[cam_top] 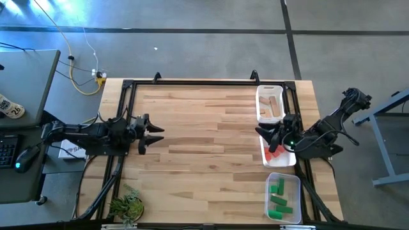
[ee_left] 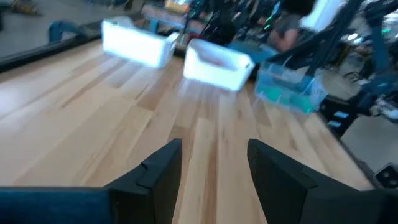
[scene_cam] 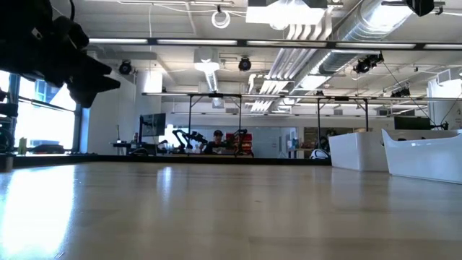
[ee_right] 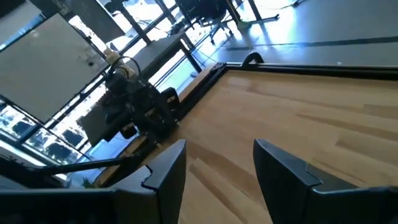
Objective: Sort & place blocks by color
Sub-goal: Return to Home Position
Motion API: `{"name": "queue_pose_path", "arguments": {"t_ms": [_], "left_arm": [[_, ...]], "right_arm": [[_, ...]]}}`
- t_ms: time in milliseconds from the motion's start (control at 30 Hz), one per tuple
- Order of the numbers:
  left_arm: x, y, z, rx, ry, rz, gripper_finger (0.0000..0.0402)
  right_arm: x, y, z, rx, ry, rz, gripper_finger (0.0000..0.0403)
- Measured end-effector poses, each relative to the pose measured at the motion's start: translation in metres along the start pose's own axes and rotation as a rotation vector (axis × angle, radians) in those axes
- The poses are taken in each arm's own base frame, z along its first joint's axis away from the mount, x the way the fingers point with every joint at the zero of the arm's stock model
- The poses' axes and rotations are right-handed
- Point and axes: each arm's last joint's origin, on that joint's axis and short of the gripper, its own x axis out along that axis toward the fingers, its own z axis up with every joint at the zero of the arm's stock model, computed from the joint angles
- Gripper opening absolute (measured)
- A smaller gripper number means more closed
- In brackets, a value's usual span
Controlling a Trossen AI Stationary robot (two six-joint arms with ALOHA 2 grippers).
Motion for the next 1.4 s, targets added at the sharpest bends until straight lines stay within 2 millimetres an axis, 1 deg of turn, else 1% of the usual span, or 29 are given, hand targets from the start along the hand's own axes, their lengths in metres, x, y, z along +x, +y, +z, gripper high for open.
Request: {"name": "queue_pose_path", "arguments": {"t_ms": [67,133,267,433,600,800,967,1067,1133,1200,1300,1400], "left_arm": [[0.002,0.001,0.000,0.009,-0.044,-0.035,0.0170],[0.002,0.002,-0.001,0.021,-0.051,-0.041,0.0170],[0.002,0.006,0.000,0.041,-0.059,-0.008,0.0170],[0.002,0.010,0.000,0.038,-0.064,0.040,0.0170],[0.002,0.011,0.001,0.058,-0.069,0.064,0.0170],[0.002,0.011,0.001,0.066,-0.069,0.065,0.0170],[0.002,0.011,0.001,0.066,-0.069,0.065,0.0170],[0.002,0.011,0.001,0.066,-0.068,0.065,0.0170],[0.002,0.011,0.001,0.066,-0.068,0.065,0.0170],[0.002,0.011,0.001,0.066,-0.068,0.065,0.0170],[0.002,0.011,0.001,0.055,-0.068,0.064,0.0170],[0.002,0.011,0.001,0.032,-0.069,0.064,0.0170]], "right_arm": [[0.000,0.000,0.000,-0.006,-0.004,-0.003,0.0172],[-0.001,-0.001,0.002,-0.031,-0.023,-0.010,0.0172],[-0.008,-0.007,0.014,-0.057,-0.068,-0.008,0.0172],[-0.022,-0.017,0.030,-0.141,-0.020,0.087,0.0172],[-0.032,-0.027,0.044,-0.211,0.004,0.167,0.0172],[-0.048,-0.041,0.066,-0.320,0.017,0.370,0.0172],[-0.063,-0.045,0.086,-0.495,-0.089,0.623,0.0172],[-0.069,-0.049,0.092,-0.577,-0.140,0.727,0.0172],[-0.070,-0.051,0.092,-0.606,-0.152,0.758,0.0172],[-0.069,-0.054,0.087,-0.631,-0.150,0.767,0.0172],[-0.063,-0.060,0.072,-0.642,-0.129,0.760,0.0172],[-0.055,-0.066,0.051,-0.615,-0.128,0.758,0.0172]]}}
